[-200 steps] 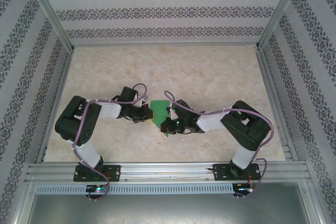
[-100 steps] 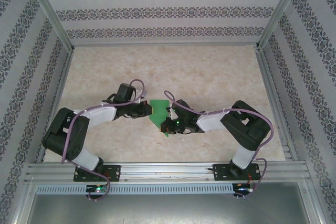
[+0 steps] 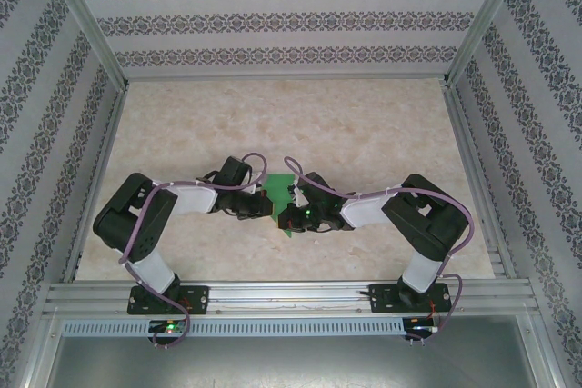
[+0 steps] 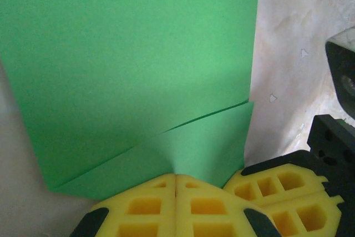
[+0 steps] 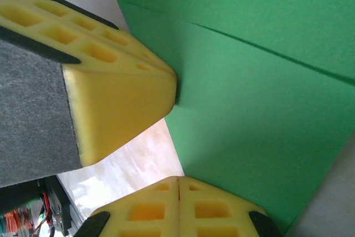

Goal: Fold a paper plane with a square sheet of paper (fold left side to right side)
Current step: Third fold the triangle at the center of the table.

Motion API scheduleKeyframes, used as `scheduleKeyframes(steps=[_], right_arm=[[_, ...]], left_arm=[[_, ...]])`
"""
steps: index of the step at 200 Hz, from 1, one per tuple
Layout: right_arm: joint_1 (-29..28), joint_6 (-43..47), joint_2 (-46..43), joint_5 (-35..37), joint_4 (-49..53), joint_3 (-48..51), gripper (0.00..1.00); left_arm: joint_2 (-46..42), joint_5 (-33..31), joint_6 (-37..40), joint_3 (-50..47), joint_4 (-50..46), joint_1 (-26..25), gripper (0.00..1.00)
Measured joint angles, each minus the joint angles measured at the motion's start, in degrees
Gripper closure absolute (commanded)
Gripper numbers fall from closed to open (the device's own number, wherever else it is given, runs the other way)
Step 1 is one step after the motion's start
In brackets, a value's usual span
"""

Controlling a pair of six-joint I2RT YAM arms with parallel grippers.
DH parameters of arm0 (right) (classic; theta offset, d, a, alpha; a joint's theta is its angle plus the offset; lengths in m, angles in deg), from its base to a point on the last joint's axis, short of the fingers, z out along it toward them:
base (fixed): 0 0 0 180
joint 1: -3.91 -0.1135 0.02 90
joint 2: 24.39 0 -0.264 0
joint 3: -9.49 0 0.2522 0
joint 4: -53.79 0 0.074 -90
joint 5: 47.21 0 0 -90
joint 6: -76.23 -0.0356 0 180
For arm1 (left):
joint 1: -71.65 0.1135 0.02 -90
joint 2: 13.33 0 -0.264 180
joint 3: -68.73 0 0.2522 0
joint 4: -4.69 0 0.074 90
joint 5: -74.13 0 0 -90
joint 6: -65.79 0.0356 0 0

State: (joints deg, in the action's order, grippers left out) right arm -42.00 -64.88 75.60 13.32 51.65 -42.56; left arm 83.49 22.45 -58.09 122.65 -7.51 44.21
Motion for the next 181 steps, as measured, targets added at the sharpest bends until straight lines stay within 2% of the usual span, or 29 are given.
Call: scheduleKeyframes(steps=[63,131,181], right_arm=[[-0.1,0.0,-1.0,0.4,0.4,0.7,1.00],[-0.9,-0.9,-6.2,1.6,1.9,5.5,1.00],[-0.9,-1.5,-10.9,1.6,4.5,9.2,1.00]], left_arm=[[0.7,-1.0,-0.2,1.7,-2.6,-0.3,1.00],[1.0,-0.9,-1.8,2.0,-2.7,-0.3,1.00],[0.1,-1.1,-5.8,-0.2,0.7,-0.4,1.00]])
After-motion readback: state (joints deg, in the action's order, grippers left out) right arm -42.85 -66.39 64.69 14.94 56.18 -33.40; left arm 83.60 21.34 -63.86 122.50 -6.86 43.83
